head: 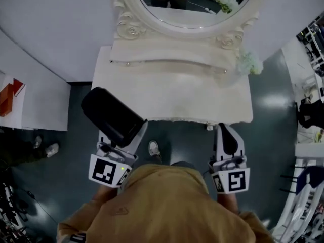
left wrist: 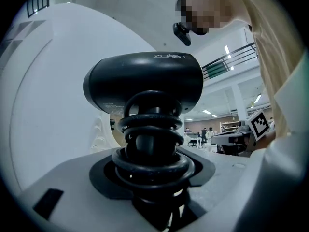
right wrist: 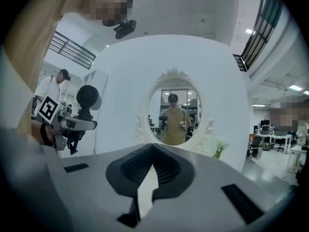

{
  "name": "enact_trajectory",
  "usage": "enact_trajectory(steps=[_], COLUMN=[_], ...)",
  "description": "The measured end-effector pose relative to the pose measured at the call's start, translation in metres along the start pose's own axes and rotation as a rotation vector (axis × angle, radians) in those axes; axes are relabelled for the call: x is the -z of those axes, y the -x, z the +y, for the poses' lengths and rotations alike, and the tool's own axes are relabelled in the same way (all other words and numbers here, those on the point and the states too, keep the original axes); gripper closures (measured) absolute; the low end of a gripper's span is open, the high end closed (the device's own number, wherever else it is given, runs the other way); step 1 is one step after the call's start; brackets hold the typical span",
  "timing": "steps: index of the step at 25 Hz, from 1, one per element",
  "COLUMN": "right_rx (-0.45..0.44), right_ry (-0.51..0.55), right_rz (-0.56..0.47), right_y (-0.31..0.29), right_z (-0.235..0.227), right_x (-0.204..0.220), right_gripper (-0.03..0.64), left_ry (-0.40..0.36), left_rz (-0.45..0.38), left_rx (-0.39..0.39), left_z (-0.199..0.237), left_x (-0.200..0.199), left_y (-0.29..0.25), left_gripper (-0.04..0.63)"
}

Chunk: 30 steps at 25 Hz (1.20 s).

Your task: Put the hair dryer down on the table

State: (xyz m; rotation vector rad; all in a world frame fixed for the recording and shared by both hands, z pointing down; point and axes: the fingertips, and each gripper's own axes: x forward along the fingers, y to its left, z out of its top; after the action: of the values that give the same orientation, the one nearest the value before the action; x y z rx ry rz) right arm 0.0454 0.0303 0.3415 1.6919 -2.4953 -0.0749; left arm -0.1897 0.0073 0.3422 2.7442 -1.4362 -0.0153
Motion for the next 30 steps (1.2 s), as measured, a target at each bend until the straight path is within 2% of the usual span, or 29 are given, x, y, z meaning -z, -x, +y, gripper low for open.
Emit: enact_trajectory(steps=[6,11,17,20,26,30], right_rx=[0.075,0.062,-0.009,-0.058,-0.142,-0.161], right_ry=[-0.018,-0.016,-0.017,-0.008,-0.015,-0.043], right_rz=[0.045,0.029,-0.033,-0.054,-0.071,-0.063], right_y=[-0.021,-0.044,-0.075,-0.091,-0.117,-0.125], right_z=[-0.032,-0.059,-0.097,-0.113,-0.126,-0.133], right_x=[0.011,0.014,0.008,0.004,0.006,0.013], right_gripper=[0.614,0.614,0.614,0.614,0.614,0.614], left_ry=[0.033,0.045,0.062,0.044,0.037,0.023], left_rz=[-0.005,0.017,0.031,0.037,0.061,0.112], left_rx=[0.065,0.075,0.014,-0.019,-0.087,-0.094], left_z=[0.01,0.003,-0.01,-0.016,-0.024,-0.028], left_x=[0.0,0.006,0.007,0.005,0.011,0.025], left_y=[-0.055,-0.089,-0.119,-0.132,-0.145,-0.148], left_gripper=[0.339,0.339,0.339,0.339,0.339,0.339])
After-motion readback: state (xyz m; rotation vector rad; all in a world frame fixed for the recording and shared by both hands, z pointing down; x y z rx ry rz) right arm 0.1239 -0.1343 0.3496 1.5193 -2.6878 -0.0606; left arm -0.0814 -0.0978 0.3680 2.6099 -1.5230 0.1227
